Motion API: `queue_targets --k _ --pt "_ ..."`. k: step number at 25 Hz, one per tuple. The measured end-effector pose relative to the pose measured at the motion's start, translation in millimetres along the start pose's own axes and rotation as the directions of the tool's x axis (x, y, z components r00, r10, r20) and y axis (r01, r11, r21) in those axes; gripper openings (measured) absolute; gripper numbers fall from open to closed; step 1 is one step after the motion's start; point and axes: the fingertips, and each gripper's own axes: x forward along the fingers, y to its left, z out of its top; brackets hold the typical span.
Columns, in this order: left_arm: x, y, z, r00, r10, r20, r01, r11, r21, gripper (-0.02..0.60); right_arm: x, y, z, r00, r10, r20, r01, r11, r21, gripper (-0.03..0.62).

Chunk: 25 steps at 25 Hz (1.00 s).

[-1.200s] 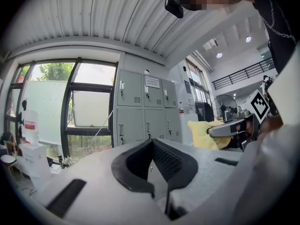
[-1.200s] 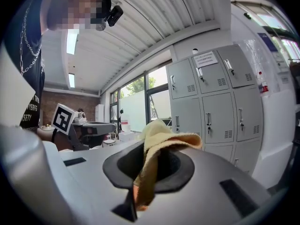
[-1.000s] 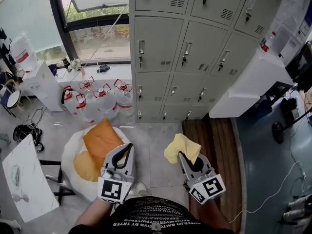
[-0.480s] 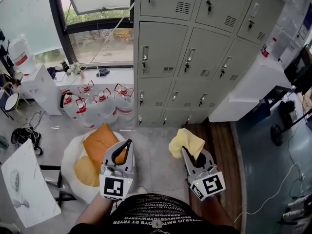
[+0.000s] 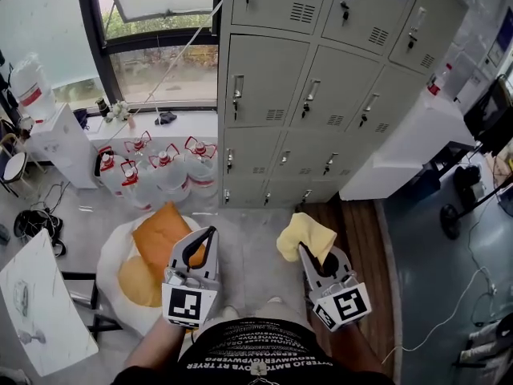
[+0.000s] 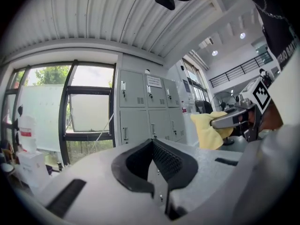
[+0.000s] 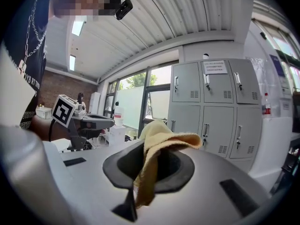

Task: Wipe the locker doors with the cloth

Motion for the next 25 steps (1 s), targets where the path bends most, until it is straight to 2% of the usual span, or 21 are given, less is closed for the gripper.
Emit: queue_targets --k 2,4,9,13,20,23,25 --pt "-1.3 -3.9 -0.4 1.0 -0.012 -0.006 0.012 0.999 -0.042 0.006 -2.9 -1.9 -3.2 1.0 0.002 0.0 -0.002 1.0 0.019 0.04" --pt "0.5 -6.2 -2.7 1.0 -0.012 -0.014 0.012 0.999 -0.047 0.006 -3.4 -4.6 -7.0 1.0 0.003 -0.004 -0.003 1.0 0.016 0.04" --pt "9.8 -4.9 -11.6 0.999 0.008 -0.044 -0.013 0.993 -0.116 0.005 3.7 -13.0 -10.2 0.999 0.035 0.007 -0.035 0.999 0.014 0.04" --pt "22.2 -10.8 -14.5 0.999 -0.002 -0.054 -0.003 0.995 -0.098 0.005 11.2 -28.2 -9.6 0.999 0.038 0.015 -0.038 0.999 0.01 0.04" --pt "37.7 0.0 -35.7 0.991 0.055 -0.12 -0.067 0.993 -0.102 0.005 23.6 -52.6 -22.3 0.999 0.05 -0.007 -0.05 0.998 0.023 0.04" --pt "42.3 4.0 -33.7 0.991 0.066 -0.116 -0.081 0.988 -0.133 0.005 38.0 -60.1 -18.9 0.997 0.073 0.002 -0.073 0.997 0.019 0.04" --pt "46.2 7.8 -31.5 0.991 0.08 -0.109 -0.094 0.987 -0.128 0.006 49.2 -60.8 -15.8 0.995 0.098 0.011 -0.098 0.995 0.012 0.04"
